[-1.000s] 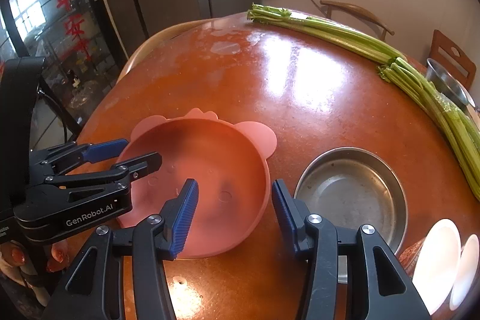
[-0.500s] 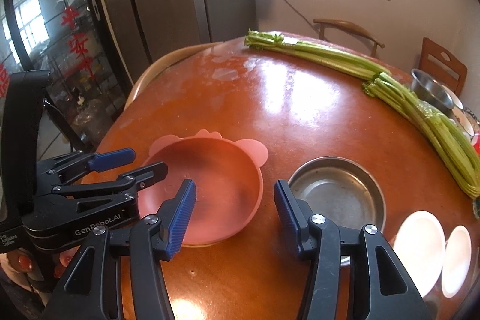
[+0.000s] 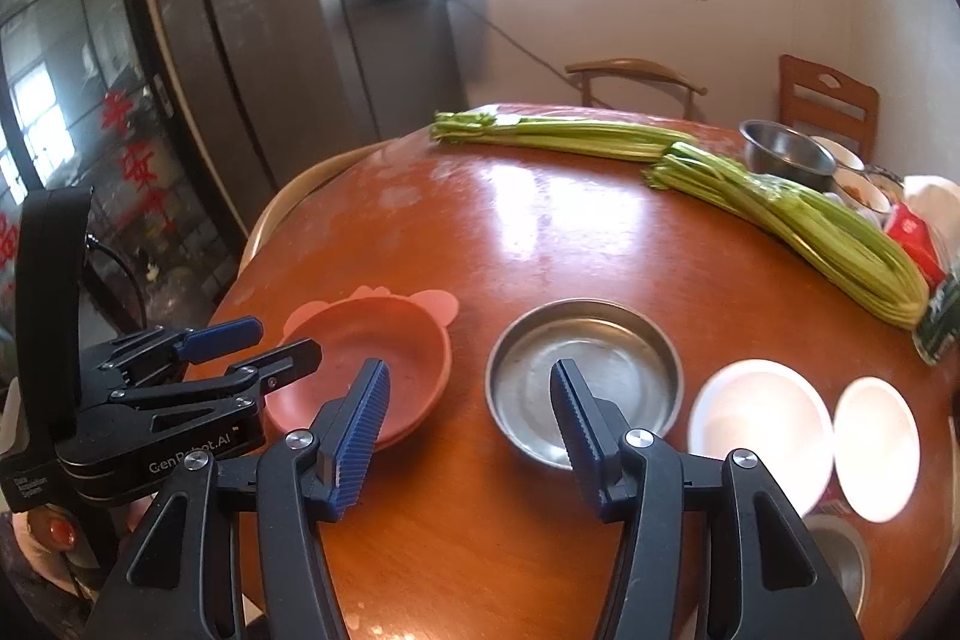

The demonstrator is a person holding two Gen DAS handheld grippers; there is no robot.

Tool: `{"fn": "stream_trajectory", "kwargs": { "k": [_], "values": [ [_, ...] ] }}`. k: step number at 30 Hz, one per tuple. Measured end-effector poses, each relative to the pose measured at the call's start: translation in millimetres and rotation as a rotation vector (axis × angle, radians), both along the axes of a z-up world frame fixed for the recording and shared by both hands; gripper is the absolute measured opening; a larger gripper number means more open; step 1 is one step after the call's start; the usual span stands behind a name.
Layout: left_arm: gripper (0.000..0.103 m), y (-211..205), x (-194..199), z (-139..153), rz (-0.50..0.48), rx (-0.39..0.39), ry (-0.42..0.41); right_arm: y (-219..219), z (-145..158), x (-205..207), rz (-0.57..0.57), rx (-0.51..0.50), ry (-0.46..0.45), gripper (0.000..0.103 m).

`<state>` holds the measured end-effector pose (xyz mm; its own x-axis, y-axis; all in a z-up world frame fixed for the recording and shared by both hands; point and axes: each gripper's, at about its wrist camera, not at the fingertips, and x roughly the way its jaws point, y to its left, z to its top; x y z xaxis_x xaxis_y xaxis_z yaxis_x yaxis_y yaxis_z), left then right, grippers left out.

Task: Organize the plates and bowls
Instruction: 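Lower the pink bowl onto the yellow plate and open the left tool, then move the left tool to the rim of the silver metal tray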

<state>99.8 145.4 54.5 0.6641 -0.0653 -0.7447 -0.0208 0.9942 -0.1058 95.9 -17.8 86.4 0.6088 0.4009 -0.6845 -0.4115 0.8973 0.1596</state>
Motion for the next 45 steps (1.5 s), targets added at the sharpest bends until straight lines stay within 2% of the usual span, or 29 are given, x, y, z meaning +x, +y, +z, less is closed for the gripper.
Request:
{"fn": "stream_trajectory", "kwargs": {
  "k": [7,16,20,30,36,45],
  "values": [
    [0.055,-26,3,9,-0.052,0.023,-0.008,-25,2,-10,-0.04,0.054,0.007,0.058],
    [0.055,-57,23,6,-0.142,0.039,0.034,-51,-18,-15,-0.075,0.119,0.094,0.058],
    [0.055,-64,38,0,-0.167,0.04,0.066,-51,-34,-16,-0.094,0.096,0.129,0.058],
    [0.055,-84,78,-19,-0.232,0.072,0.148,-50,-68,-7,-0.179,0.139,0.234,0.058],
    [0.055,-90,104,-33,-0.255,0.06,0.21,-49,-77,1,-0.22,0.148,0.262,0.058],
    [0.055,-105,136,-52,-0.312,0.075,0.258,-50,-90,16,-0.283,0.149,0.3,0.058]
  ]
}}
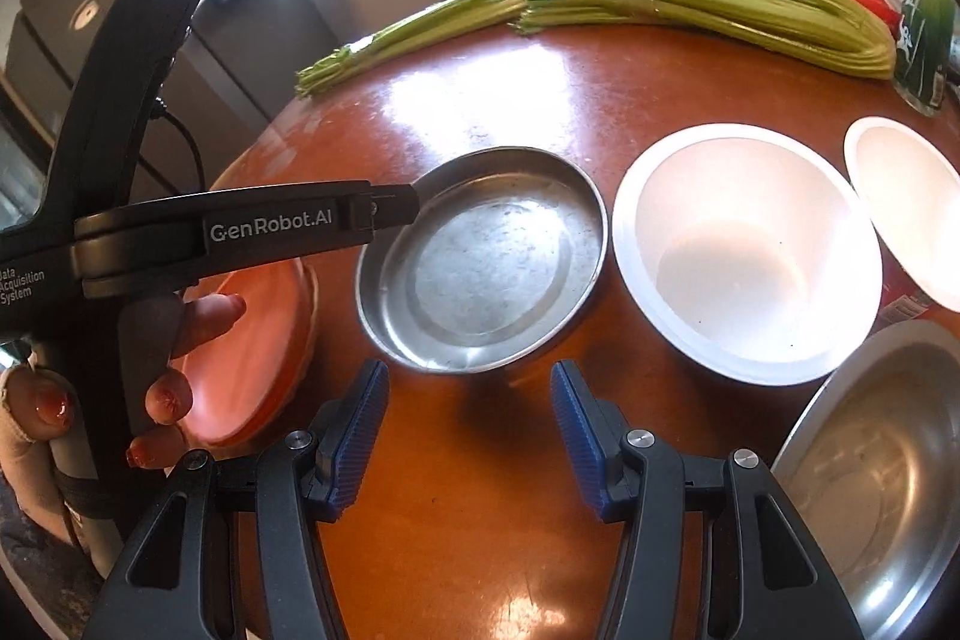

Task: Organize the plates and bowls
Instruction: 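Move the left tool to the rim of the silver metal tray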

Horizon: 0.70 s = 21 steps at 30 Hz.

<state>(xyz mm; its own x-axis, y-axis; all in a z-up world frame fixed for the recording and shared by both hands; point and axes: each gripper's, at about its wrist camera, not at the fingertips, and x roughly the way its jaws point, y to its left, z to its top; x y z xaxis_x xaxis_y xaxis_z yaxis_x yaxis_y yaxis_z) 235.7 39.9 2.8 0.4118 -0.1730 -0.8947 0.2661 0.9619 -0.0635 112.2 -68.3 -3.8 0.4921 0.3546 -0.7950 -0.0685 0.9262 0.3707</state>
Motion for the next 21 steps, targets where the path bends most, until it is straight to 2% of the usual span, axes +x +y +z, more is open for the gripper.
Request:
{"fn": "stream_trajectory", "kwargs": {
  "k": [7,17,21],
  "values": [
    [0.055,-2,15,-15,-0.012,0.006,0.029,1,-8,9,-0.02,0.006,0.04,0.058],
    [0.055,-3,24,-27,-0.018,0.001,0.053,8,-20,28,-0.05,-0.04,0.081,0.058],
    [0.053,-5,27,-32,-0.014,0.016,0.057,7,-21,32,-0.061,-0.052,0.066,0.058]
  ]
}}
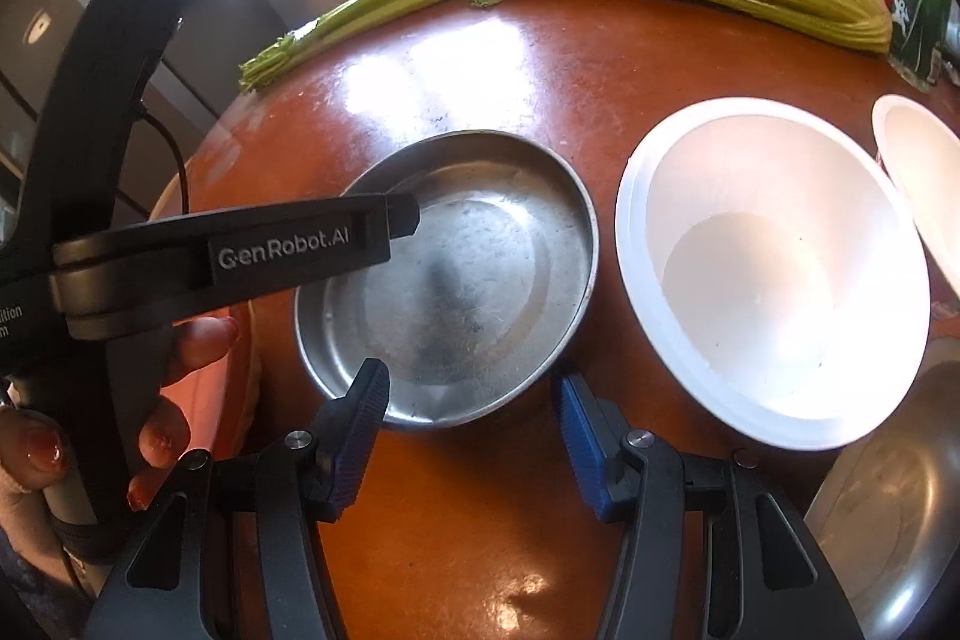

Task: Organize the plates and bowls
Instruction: 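Move the left tool to the rim of the silver metal tray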

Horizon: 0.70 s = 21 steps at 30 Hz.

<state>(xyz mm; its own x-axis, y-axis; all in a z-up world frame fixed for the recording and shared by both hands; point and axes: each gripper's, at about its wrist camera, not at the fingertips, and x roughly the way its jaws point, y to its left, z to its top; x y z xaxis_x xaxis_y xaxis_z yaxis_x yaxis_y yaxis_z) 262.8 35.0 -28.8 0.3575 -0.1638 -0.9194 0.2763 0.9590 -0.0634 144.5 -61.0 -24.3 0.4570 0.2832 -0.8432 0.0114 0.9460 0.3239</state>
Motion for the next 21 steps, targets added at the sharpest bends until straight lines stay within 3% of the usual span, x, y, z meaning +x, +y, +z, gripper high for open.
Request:
{"fn": "stream_trajectory", "kwargs": {
  "k": [8,12,21],
  "values": [
    [0.046,-5,1,-7,-0.001,0.037,-0.007,0,0,1,0.004,-0.017,-0.03,0.058],
    [0.037,-2,-1,-6,0.009,0.038,-0.011,-2,0,2,-0.007,-0.023,-0.041,0.058],
    [0.037,5,-11,11,0.018,0.009,-0.041,-7,9,-3,0.001,0.023,-0.068,0.058]
  ]
}}
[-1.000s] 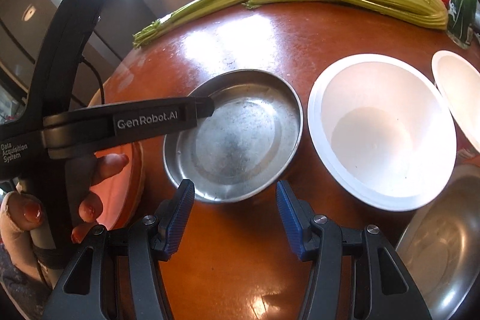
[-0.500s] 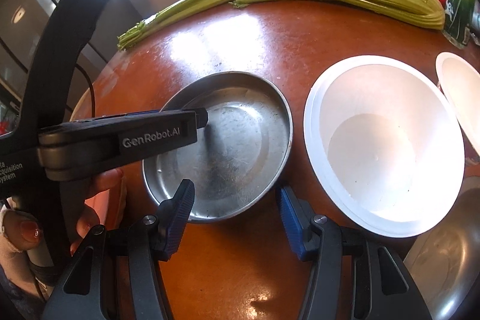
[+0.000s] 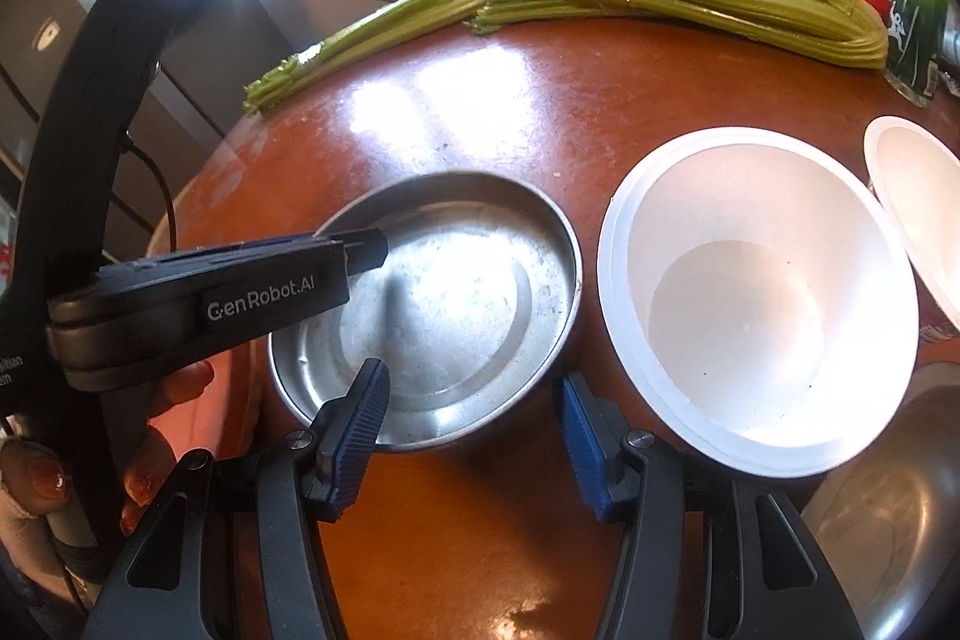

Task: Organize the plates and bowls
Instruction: 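Move the left tool to the rim of the silver metal tray, then grasp the silver tray rim with the left tool and lift it over the pink bowl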

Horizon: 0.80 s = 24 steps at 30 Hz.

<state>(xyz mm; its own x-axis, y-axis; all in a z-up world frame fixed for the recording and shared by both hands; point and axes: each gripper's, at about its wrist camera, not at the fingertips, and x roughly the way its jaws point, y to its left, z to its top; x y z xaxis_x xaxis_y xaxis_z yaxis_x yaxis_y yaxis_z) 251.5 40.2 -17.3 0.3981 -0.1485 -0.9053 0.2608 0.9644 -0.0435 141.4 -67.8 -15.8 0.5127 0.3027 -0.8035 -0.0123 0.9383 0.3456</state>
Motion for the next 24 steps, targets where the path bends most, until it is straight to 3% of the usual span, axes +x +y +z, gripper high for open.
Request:
{"fn": "stream_trajectory", "kwargs": {
  "k": [24],
  "values": [
    [0.037,27,-62,60,0.063,-0.065,-0.139,9,51,-39,0.086,0.033,-0.145,0.058]
  ]
}}
